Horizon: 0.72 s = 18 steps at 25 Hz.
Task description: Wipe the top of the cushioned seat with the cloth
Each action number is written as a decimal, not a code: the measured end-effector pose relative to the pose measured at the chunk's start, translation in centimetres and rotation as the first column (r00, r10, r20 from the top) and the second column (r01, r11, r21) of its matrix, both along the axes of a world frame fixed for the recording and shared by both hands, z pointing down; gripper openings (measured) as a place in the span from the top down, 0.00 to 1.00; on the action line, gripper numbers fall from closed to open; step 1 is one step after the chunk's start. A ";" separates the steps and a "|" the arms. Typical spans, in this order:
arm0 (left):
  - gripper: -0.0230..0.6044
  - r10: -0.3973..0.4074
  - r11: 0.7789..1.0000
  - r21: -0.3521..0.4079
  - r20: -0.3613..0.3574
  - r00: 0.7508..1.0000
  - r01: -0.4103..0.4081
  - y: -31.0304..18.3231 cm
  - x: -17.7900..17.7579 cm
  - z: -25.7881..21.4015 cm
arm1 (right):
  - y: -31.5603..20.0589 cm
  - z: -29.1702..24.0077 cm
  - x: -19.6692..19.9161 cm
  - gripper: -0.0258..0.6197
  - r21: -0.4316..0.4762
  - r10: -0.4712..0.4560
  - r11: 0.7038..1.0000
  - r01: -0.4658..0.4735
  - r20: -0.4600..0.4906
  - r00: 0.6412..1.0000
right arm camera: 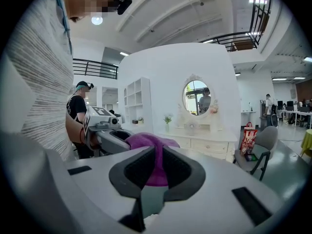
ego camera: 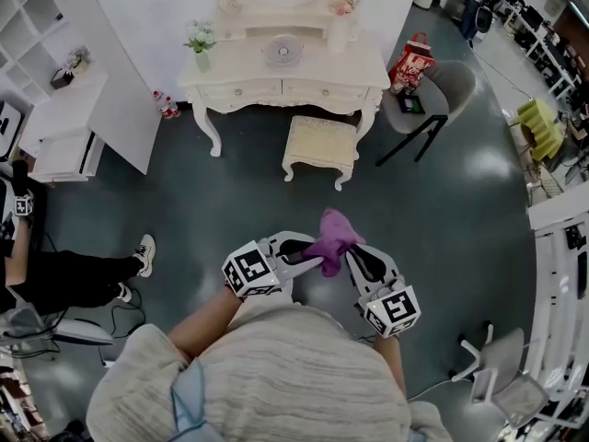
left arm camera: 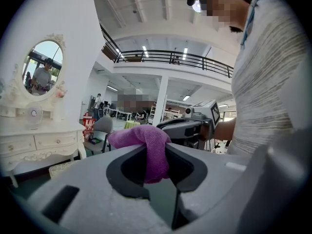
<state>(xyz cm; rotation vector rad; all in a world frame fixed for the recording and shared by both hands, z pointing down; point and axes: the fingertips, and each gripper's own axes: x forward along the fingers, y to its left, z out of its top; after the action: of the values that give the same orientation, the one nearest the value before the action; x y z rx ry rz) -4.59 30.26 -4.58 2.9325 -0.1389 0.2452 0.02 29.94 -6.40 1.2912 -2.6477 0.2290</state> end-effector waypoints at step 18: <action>0.84 0.013 1.000 -0.010 0.014 1.000 -0.013 -18.1 -1.6 1.6 | -18.2 1.0 -2.0 0.94 -0.052 -0.007 0.999 0.006 -0.028 1.000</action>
<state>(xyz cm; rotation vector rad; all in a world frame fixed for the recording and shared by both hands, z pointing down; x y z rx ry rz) -6.18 12.12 -3.00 2.9233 -0.1203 0.2681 -2.03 11.78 -5.37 1.2604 -2.6045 0.2751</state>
